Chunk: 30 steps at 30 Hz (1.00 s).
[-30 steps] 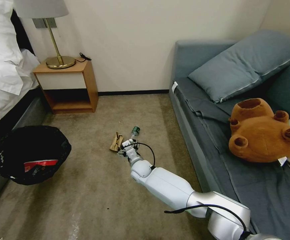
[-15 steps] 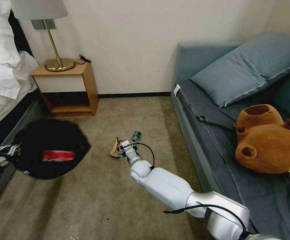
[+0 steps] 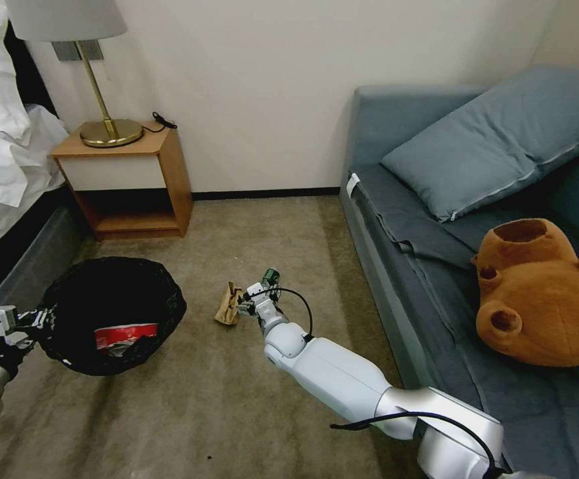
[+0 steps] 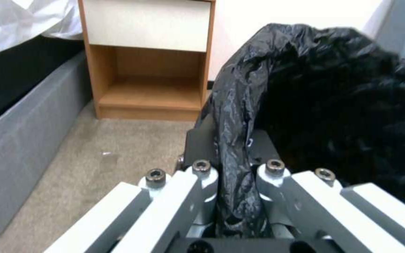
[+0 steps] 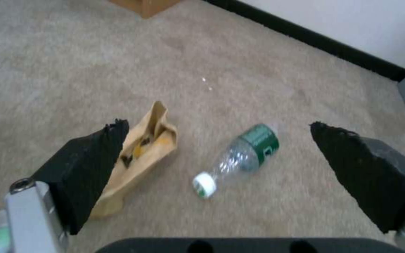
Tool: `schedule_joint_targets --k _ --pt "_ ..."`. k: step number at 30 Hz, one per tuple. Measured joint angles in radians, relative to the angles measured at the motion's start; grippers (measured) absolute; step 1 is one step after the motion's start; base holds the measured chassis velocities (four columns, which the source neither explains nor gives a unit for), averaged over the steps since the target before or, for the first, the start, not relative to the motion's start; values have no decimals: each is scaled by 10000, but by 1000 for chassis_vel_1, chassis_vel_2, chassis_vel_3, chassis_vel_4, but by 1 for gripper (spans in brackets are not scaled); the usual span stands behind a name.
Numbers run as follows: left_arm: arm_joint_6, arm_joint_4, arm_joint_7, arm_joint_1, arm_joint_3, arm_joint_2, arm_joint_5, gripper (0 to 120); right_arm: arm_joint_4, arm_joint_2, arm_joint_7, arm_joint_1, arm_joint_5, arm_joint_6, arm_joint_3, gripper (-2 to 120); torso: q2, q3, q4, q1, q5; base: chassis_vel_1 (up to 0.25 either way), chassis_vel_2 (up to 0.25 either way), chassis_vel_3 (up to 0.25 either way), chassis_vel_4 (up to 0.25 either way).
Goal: Pick up the trash bin, then pick up the garbage on the floor and place it into the trash bin.
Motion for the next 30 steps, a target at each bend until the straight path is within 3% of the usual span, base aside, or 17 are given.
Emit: schedule_joint_targets --k 12,30 --pt "19 368 -75 23 -344 248 -120 4 -59 47 -19 26 -13 54 1 100 0 0 3 0 0 -89 99 91 -100" --pt "-185 624 115 139 -493 124 -143 4 -168 130 -67 -86 -116 119 25 100 0 0 3 0 1 -97 93 99 -93"
